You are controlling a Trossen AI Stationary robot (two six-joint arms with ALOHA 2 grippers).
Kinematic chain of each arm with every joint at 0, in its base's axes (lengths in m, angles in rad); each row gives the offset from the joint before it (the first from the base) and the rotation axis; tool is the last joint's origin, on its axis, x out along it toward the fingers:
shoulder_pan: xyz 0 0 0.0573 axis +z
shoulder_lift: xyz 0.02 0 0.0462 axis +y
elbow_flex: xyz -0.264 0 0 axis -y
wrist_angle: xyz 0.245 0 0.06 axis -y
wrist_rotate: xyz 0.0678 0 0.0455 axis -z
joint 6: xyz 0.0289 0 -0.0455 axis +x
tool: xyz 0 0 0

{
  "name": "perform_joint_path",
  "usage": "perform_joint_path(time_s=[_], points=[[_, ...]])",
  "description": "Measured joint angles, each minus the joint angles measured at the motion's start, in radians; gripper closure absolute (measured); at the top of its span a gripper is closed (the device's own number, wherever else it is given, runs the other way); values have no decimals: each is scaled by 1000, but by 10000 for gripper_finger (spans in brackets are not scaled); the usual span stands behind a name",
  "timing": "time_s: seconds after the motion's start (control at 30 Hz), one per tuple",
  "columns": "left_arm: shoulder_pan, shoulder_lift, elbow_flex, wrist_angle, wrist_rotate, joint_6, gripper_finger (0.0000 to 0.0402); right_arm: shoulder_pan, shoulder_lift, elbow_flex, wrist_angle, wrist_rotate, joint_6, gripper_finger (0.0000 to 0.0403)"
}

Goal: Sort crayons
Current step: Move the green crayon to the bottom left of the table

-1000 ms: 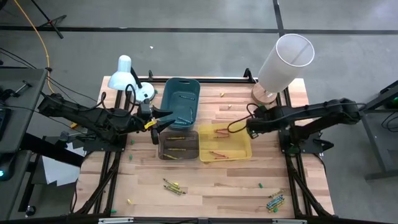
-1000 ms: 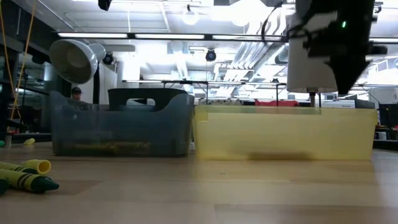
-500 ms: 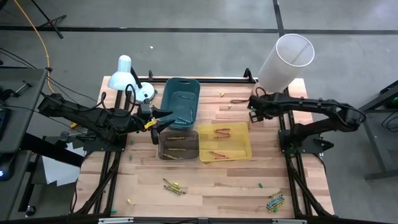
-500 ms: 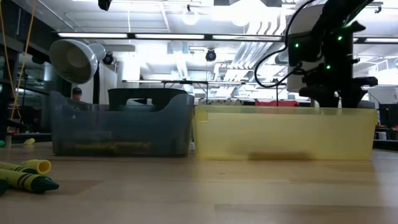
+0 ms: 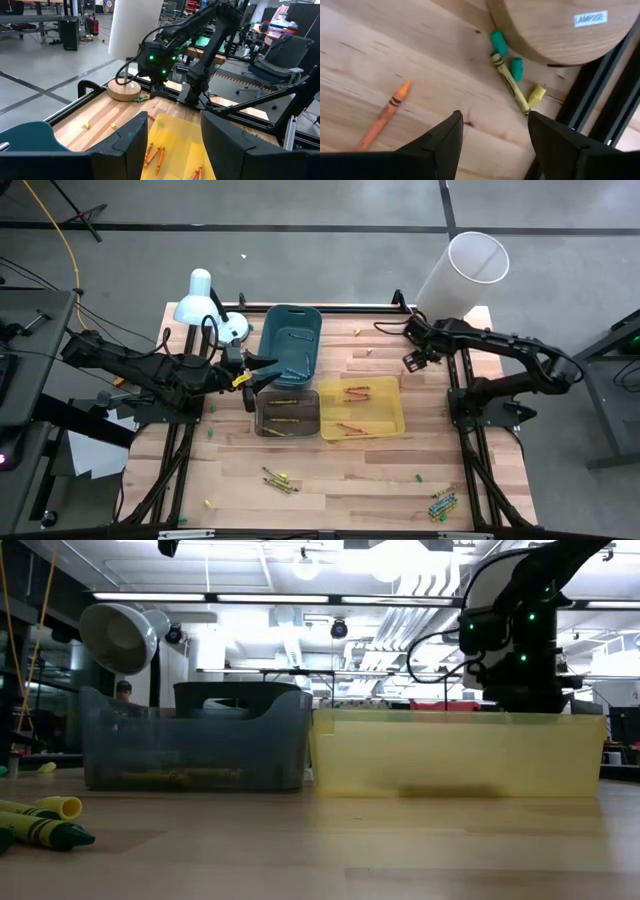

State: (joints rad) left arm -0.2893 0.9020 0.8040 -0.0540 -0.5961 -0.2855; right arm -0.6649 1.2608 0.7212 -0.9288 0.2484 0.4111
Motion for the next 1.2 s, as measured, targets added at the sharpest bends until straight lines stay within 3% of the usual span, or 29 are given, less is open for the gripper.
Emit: perform_joint_path(time_s=[0.3, 0.8, 1.07, 1.2], points=[[0, 0, 0, 0, 0, 0, 233, -3, 99, 0, 18, 6, 9, 187], [0, 0, 1, 0, 0, -1, 233, -10, 277, 2, 51, 30, -116, 187], [0, 0, 1, 0, 0, -2, 233, -9, 335, 16, 42, 85, -101, 187], [0, 0, 1, 0, 0, -3, 233, -22, 337, 30, 47, 77, -210, 187]])
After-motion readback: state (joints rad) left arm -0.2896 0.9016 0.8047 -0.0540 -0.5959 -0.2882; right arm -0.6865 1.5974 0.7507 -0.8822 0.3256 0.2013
